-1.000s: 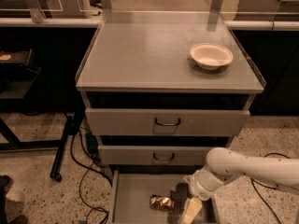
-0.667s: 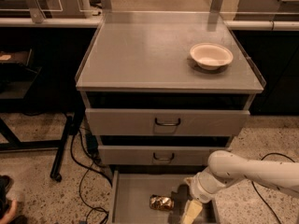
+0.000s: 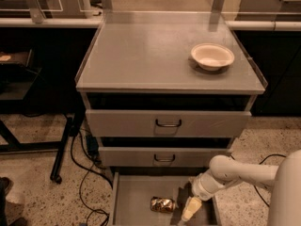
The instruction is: Pick orange can from bottom drawer and place on counter
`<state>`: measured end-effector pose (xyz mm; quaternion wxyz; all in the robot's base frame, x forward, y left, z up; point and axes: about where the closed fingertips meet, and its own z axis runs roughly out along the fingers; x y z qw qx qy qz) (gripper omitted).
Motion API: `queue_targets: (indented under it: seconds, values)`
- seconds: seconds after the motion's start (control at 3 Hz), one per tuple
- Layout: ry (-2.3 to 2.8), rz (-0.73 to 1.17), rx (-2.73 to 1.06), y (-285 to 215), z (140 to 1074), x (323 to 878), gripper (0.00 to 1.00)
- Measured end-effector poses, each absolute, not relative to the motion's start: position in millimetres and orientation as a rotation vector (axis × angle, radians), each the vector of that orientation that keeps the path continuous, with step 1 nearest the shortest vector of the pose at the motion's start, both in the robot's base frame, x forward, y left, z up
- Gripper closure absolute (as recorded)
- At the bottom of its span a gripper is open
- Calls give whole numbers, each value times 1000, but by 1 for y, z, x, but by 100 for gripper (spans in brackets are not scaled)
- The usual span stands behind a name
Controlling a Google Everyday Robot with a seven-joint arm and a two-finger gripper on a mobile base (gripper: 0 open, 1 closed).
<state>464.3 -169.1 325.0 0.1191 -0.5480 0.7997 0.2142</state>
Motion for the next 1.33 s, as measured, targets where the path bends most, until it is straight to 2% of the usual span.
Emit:
queue_targets:
  seconds: [0.67,1.33]
  values:
    - [2338,668,-1577,-167,312,462,0]
    - [2351,740,-1448,-171,256,477,0]
